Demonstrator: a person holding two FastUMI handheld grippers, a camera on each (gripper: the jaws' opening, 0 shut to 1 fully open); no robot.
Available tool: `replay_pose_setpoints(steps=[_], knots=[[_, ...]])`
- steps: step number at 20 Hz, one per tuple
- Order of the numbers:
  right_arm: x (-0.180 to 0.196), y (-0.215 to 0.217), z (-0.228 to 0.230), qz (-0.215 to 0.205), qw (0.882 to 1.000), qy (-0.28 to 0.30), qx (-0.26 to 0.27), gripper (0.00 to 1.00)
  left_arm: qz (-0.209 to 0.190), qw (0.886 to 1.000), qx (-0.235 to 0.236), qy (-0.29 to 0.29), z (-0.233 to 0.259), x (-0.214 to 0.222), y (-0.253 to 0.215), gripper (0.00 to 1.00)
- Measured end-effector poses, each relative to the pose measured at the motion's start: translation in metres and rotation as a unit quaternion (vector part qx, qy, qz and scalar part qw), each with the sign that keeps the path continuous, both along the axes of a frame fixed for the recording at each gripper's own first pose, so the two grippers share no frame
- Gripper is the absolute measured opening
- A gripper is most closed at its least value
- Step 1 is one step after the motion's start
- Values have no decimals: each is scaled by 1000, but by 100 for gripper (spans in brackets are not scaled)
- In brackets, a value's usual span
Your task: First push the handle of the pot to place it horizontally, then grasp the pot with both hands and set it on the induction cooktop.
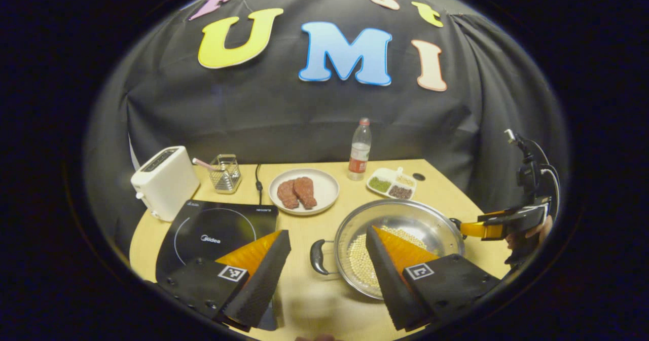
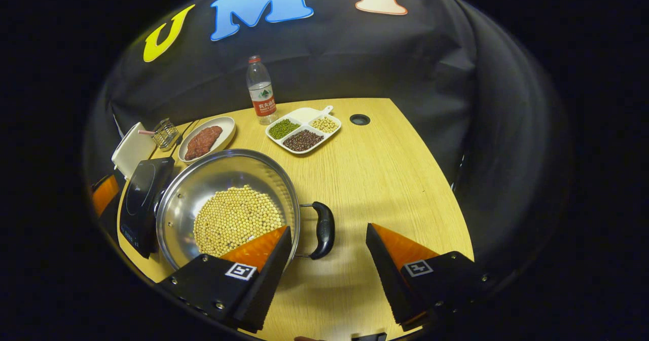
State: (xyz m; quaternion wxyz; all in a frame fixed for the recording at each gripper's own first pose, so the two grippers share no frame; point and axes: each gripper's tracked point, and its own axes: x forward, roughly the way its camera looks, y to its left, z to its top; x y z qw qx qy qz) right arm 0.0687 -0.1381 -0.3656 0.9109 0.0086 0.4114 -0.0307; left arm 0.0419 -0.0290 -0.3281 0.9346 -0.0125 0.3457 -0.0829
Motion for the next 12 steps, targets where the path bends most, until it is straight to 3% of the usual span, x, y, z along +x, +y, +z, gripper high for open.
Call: replay_pose_setpoints(steps=[4, 9, 11, 12], knots=[[13, 4, -16, 11, 1000, 13, 15, 90, -6, 999, 8, 45, -51, 15, -7, 96], [24, 8, -32, 22, 999, 24, 20, 89, -3, 995, 29, 93, -98, 21, -6, 99], [26, 8, -39, 17, 999, 32, 27, 82, -4, 993, 37, 109, -110, 22, -5, 98], [26, 12, -42, 16, 999, 33, 39, 82, -7, 992, 37, 118, -116, 22, -6, 91]])
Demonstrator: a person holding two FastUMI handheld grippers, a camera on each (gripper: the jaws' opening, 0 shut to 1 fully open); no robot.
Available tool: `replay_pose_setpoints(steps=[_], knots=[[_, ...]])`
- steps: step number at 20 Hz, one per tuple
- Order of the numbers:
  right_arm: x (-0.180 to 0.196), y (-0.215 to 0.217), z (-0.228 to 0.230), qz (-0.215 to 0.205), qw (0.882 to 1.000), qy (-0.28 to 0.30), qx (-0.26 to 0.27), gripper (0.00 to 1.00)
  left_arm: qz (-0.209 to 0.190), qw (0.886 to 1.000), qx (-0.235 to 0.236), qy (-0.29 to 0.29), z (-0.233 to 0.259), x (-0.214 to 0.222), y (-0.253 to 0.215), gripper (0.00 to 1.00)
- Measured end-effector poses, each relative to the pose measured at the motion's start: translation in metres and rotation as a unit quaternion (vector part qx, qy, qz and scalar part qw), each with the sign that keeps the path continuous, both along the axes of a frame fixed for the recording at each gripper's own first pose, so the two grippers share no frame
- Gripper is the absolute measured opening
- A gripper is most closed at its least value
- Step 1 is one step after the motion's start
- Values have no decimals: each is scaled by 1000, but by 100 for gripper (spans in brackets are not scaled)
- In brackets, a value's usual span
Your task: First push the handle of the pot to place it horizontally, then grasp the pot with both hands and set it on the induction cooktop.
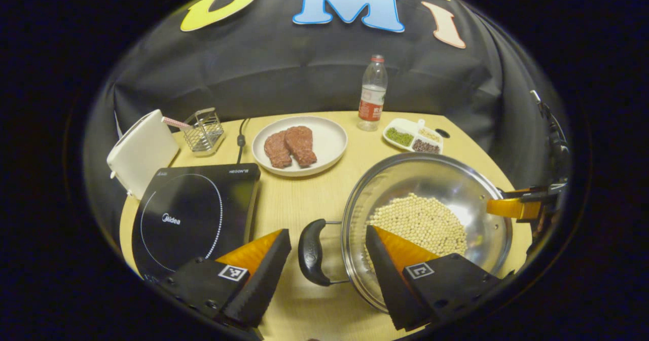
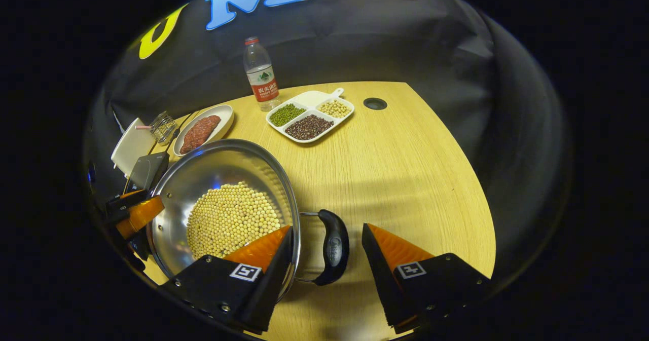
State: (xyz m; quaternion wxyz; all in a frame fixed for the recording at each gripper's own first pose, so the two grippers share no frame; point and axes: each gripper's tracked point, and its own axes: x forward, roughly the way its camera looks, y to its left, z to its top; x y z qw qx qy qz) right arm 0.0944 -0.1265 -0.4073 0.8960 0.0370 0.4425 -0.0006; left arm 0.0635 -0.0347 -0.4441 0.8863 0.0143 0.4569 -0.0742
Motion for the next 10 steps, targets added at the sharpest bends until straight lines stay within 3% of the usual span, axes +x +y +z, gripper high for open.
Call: replay_pose_setpoints(steps=[3, 6, 7, 10], knots=[[2, 5, -3, -5, 1000, 3, 9, 62, 0, 1000, 8, 7, -12, 2, 3, 72], [3, 4, -5, -10, 1000, 6, 7, 57, -14, 1000, 2, 14, -7, -1, 2, 64], [1, 5, -3, -9, 1000, 7, 4, 52, -19, 1000, 3, 15, -8, 2, 3, 67], [-1, 7, -4, -11, 1000, 9, -10, 52, -35, 999, 15, 17, -6, 3, 3, 58]])
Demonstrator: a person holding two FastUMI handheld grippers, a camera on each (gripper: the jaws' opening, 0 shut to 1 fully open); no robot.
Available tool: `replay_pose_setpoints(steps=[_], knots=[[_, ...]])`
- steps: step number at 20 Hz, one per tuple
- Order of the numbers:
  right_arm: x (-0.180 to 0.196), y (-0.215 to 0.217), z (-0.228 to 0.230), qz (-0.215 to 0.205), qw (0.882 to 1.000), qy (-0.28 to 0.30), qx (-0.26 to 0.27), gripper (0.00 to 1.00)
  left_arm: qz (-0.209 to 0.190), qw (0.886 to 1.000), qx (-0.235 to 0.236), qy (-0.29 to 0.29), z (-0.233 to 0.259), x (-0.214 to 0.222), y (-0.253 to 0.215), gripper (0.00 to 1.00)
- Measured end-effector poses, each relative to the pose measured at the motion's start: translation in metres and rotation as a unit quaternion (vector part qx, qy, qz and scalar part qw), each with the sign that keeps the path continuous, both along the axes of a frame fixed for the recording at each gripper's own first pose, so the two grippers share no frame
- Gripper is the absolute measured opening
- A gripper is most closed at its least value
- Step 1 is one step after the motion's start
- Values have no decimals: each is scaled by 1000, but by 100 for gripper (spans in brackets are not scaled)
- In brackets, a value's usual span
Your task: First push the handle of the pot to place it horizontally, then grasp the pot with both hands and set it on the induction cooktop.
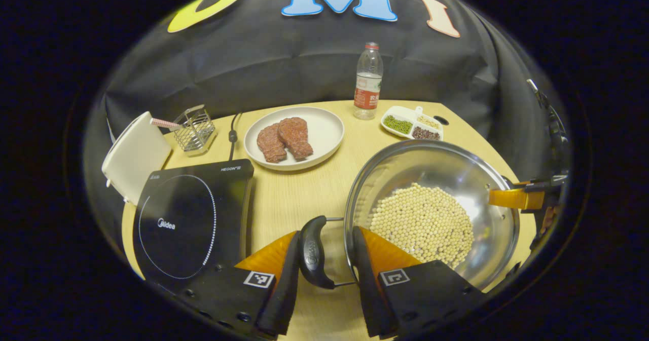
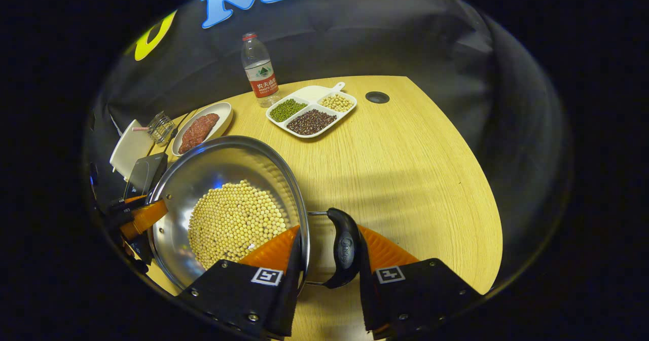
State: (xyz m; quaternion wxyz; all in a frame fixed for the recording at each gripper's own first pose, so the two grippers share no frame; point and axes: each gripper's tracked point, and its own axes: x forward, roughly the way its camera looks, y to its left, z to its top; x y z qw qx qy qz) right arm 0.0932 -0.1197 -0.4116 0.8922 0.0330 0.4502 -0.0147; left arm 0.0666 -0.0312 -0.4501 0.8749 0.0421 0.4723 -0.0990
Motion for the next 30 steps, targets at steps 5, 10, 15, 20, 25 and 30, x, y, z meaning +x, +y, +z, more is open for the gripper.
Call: replay_pose_setpoints(steps=[5, 10, 15, 20, 25, 30], knots=[[-11, 13, 16, -7, 1000, -11, -6, 52, -11, 1000, -5, -5, 16, 4, 7, 63], [-31, 43, 54, -23, 999, -28, -7, 52, -22, 999, -13, -19, 52, 8, 35, 58], [-42, 85, 83, -31, 998, -45, -8, 52, -25, 999, -22, -23, 80, 10, 74, 58], [-49, 139, 97, -25, 998, -51, -4, 52, -23, 999, -19, -27, 110, 7, 130, 56], [-45, 186, 104, -14, 999, -52, -6, 52, -14, 999, -17, -26, 117, 11, 181, 63], [-30, 225, 95, 0, 999, -43, -4, 52, 11, 1000, -22, -9, 105, 21, 224, 63]])
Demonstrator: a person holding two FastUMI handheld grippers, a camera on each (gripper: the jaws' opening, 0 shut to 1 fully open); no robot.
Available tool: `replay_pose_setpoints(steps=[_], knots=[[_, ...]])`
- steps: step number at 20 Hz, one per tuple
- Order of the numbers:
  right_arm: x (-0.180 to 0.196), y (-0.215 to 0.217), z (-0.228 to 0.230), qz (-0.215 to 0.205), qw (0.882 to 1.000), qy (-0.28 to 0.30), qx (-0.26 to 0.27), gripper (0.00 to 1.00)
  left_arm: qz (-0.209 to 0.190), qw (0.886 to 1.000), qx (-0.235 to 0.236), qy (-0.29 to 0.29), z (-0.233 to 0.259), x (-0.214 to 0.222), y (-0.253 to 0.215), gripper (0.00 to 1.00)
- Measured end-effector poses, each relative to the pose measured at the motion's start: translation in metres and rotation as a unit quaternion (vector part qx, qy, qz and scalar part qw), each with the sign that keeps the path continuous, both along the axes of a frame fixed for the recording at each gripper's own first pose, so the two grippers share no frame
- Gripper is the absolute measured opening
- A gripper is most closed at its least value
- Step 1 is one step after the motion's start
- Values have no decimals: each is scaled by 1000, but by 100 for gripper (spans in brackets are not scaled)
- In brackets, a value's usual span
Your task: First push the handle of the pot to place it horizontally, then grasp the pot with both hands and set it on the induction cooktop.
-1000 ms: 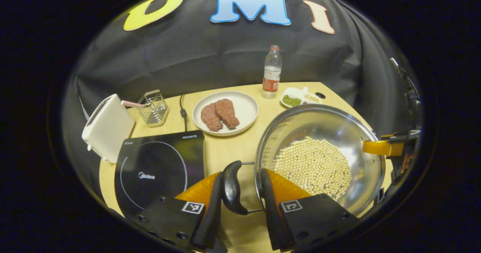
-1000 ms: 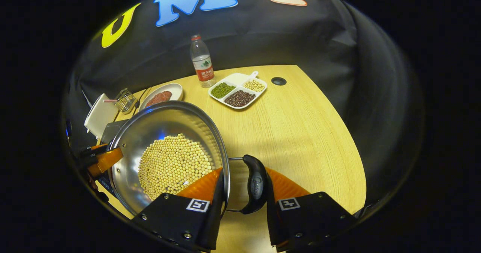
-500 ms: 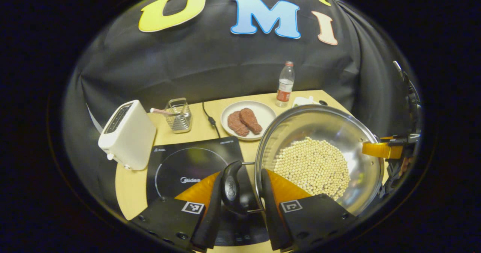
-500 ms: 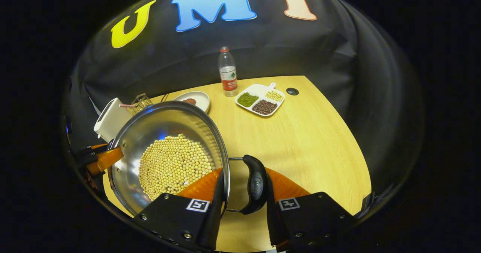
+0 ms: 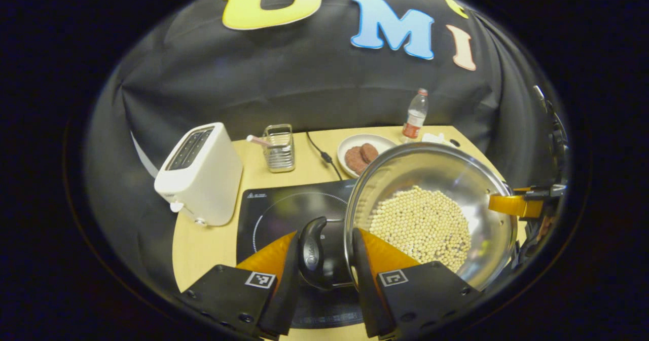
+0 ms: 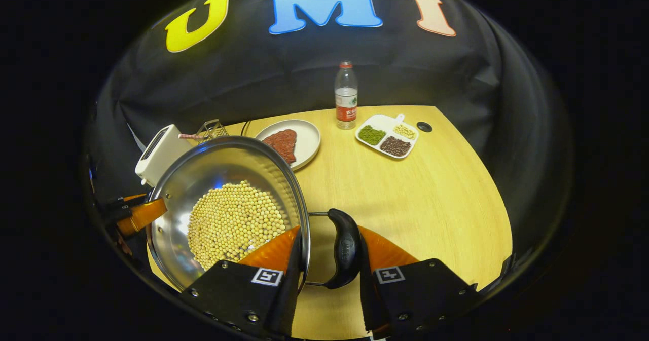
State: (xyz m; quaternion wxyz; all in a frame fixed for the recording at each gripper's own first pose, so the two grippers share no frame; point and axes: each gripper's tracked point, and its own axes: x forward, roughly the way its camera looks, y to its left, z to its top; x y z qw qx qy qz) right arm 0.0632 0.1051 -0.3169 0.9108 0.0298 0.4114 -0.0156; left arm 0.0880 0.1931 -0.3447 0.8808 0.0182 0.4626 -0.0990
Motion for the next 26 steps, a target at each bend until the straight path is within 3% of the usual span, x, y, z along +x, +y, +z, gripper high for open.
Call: replay_pose_setpoints(steps=[2, 7, 8, 11, 16, 26], knots=[[4, 19, -3, 9, 1000, 5, 1, 52, 4, 1000, 4, 1, -8, 1, 11, 56], [20, 54, -17, 19, 1000, 15, 12, 52, 12, 1000, 15, 6, -13, 9, 43, 59], [22, 59, -19, 21, 1000, 18, 13, 52, 9, 1000, 19, 10, -18, 9, 48, 56], [31, 74, -25, 21, 999, 25, 15, 52, 10, 1000, 21, 14, -26, 15, 63, 63], [39, 98, -32, 19, 999, 31, 12, 52, 13, 1000, 22, 17, -32, 23, 81, 56], [48, 142, -49, 12, 999, 42, 17, 52, 8, 999, 34, 28, -54, 41, 132, 56]])
